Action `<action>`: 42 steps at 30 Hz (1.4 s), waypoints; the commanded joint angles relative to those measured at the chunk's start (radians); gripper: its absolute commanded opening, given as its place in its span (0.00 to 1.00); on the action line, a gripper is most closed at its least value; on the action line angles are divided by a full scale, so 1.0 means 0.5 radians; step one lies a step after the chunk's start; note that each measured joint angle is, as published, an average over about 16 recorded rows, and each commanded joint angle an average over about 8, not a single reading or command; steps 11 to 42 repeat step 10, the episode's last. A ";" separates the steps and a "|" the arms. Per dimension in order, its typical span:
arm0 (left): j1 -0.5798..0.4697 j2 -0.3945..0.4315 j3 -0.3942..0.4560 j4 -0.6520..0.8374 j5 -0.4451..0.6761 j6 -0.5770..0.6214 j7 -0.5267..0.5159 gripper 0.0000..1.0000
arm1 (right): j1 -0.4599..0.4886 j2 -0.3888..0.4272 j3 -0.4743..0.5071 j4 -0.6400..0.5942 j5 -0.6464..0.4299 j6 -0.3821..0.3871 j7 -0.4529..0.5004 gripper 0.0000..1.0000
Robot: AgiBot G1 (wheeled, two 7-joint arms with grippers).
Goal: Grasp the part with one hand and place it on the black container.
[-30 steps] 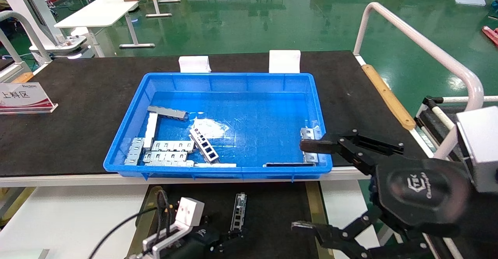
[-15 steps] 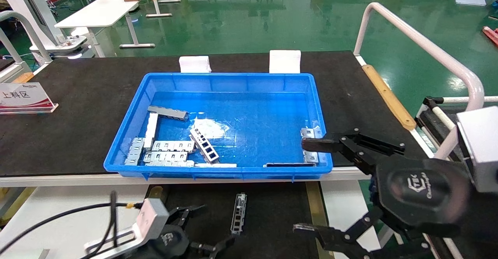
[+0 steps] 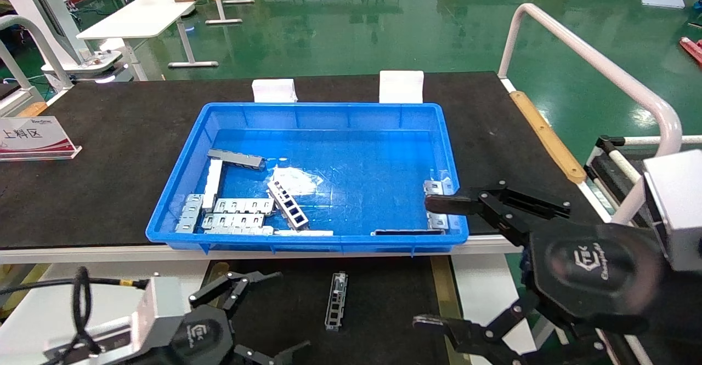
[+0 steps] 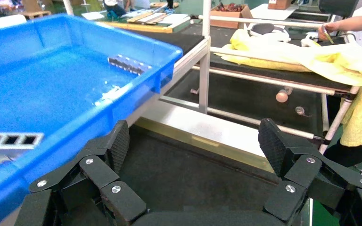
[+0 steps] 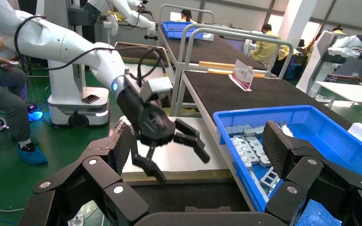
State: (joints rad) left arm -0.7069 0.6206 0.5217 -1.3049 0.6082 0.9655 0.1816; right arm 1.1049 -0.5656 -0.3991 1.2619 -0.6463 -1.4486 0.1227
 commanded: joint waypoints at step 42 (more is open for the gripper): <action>-0.041 -0.093 -0.073 -0.017 -0.070 0.105 0.023 1.00 | 0.000 0.000 0.000 0.000 0.000 0.000 0.000 1.00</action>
